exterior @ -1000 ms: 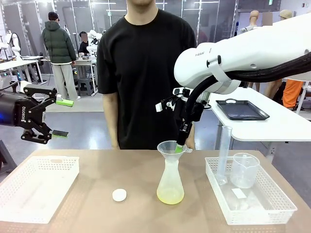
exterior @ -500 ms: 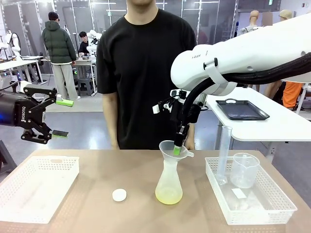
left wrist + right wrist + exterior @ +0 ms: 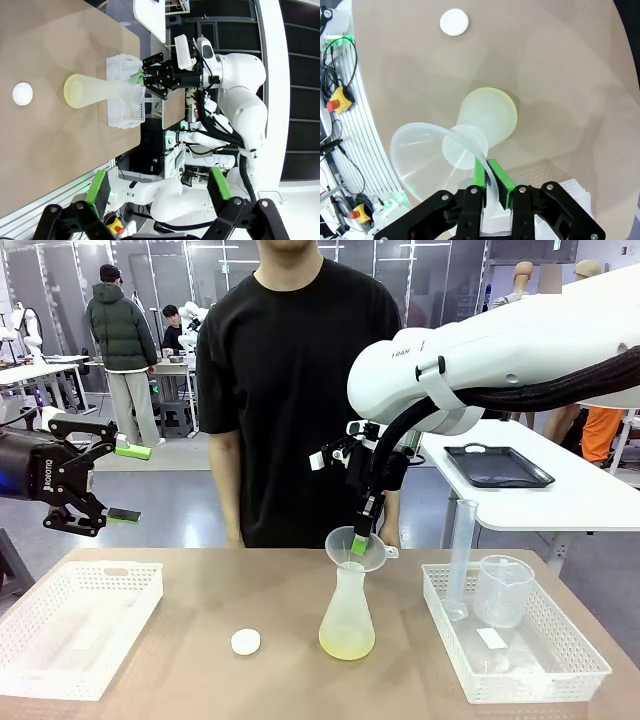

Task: Prepare the solutions needed for the experiment.
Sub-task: Once the solution is in the Big flask , pick up the Plastic Funnel and place it back into the right Organizing basket.

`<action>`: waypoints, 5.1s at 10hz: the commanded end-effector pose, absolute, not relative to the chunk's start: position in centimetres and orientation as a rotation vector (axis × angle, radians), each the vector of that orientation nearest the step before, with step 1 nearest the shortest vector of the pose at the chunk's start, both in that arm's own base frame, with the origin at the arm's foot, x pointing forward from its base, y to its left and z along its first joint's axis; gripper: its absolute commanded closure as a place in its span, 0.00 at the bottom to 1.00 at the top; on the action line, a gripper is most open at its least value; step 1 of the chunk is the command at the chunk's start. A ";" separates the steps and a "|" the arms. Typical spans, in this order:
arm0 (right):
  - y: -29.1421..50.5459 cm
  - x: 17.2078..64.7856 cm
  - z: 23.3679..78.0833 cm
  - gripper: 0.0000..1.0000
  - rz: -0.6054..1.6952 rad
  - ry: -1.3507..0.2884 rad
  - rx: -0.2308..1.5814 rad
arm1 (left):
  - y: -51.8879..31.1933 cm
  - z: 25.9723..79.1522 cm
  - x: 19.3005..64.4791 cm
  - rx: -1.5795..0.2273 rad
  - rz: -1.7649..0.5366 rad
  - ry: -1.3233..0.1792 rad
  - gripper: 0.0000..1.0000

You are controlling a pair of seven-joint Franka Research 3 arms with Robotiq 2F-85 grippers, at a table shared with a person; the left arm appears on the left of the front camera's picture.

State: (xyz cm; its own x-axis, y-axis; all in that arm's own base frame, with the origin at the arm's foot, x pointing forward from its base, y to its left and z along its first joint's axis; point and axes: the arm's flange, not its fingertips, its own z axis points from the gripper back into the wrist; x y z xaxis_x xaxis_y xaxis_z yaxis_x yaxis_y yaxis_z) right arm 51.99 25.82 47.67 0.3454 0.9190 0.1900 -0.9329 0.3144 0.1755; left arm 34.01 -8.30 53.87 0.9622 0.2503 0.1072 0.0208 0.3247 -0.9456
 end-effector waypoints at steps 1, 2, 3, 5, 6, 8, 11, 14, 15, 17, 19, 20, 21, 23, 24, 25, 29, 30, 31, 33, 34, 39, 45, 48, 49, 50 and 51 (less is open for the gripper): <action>26.0 52.0 46.9 1.00 1.191 -0.052 0.282 | -8.7 54.0 34.0 -1.264 0.160 -0.246 0.00; 26.0 51.9 47.1 1.00 1.183 -0.047 0.289 | -8.7 54.0 34.0 -1.264 0.160 -0.246 0.00; 26.0 51.6 47.3 1.00 1.180 -0.027 0.290 | -8.7 54.0 34.0 -1.264 0.160 -0.246 0.00; 25.9 51.3 47.9 1.00 1.164 -0.002 0.293 | -8.7 54.0 34.0 -1.264 0.160 -0.246 0.00; 26.0 51.1 48.2 1.00 1.157 0.003 0.288 | -8.7 54.0 34.0 -1.264 0.160 -0.246 0.00; 26.2 50.7 48.9 1.00 1.151 0.000 0.291 | -8.7 54.0 34.0 -1.264 0.160 -0.246 0.00; 26.5 50.6 49.8 1.00 1.156 0.028 0.305 | -8.7 54.0 34.0 -1.264 0.160 -0.246 0.00; 26.7 50.3 51.3 1.00 1.144 0.048 0.304 | -8.7 54.0 34.0 -1.264 0.160 -0.246 0.00; 26.6 50.1 52.1 1.00 1.140 0.067 0.324 | -8.7 54.0 34.0 -1.264 0.160 -0.246 0.00; 26.4 49.7 53.4 1.00 1.121 0.086 0.330 | -8.7 54.0 34.0 -1.264 0.160 -0.246 0.00; 26.5 49.2 54.4 1.00 1.110 0.113 0.350 | -8.7 54.0 34.0 -1.264 0.160 -0.246 0.00; 26.5 49.0 55.0 1.00 1.114 0.122 0.354 | -8.7 54.0 34.0 -1.264 0.160 -0.246 0.00; 26.5 48.9 55.5 1.00 1.113 0.119 0.347 | -8.7 54.0 34.0 -1.264 0.160 -0.246 0.00; 26.5 48.9 56.7 1.00 1.124 0.103 0.354 | -8.7 54.0 34.0 -1.264 0.160 -0.246 0.00; 26.5 48.8 57.3 1.00 1.127 0.098 0.362 | -8.7 54.0 34.0 -1.264 0.160 -0.246 0.00; 26.6 48.9 57.8 1.00 1.123 0.094 0.360 | -8.7 54.0 34.0 -1.264 0.160 -0.246 0.00; 25.7 48.8 59.9 1.00 1.104 0.094 0.374 | -8.7 54.0 34.0 -1.264 0.160 -0.246 0.00; 24.7 49.1 60.5 1.00 1.088 0.078 0.379 | -8.7 54.0 34.0 -1.264 0.160 -0.246 0.00; 23.3 49.5 61.1 1.00 1.077 0.071 0.378 | -8.7 54.0 34.0 -1.264 0.160 -0.246 0.00; 19.4 50.4 62.2 1.00 1.004 0.030 0.357 | -8.7 54.0 34.0 -1.264 0.160 -0.246 0.00; 17.2 51.0 62.4 1.00 0.960 0.014 0.342 | -8.7 54.0 34.0 -1.264 0.160 -0.246 0.00; 11.4 52.8 63.0 1.00 0.877 -0.014 0.343 | -8.7 54.0 34.0 -1.264 0.160 -0.246 0.00; 8.5 51.2 61.1 0.93 0.968 0.069 0.168 | -8.7 54.0 34.0 -1.264 0.160 -0.246 0.00; 2.3 47.4 59.5 0.93 0.938 0.132 0.153 | -8.7 54.0 34.0 -1.264 0.160 -0.246 0.00; 1.5 46.5 58.4 0.93 0.915 0.138 0.168 | -8.7 54.0 34.0 -1.264 0.160 -0.246 0.00; 0.9 45.5 56.8 0.93 0.891 0.149 0.220 | -8.7 54.0 34.0 -1.264 0.160 -0.246 0.00; 0.7 45.3 55.2 0.93 0.857 0.134 0.250 | -8.7 54.0 34.0 -1.264 0.160 -0.246 0.00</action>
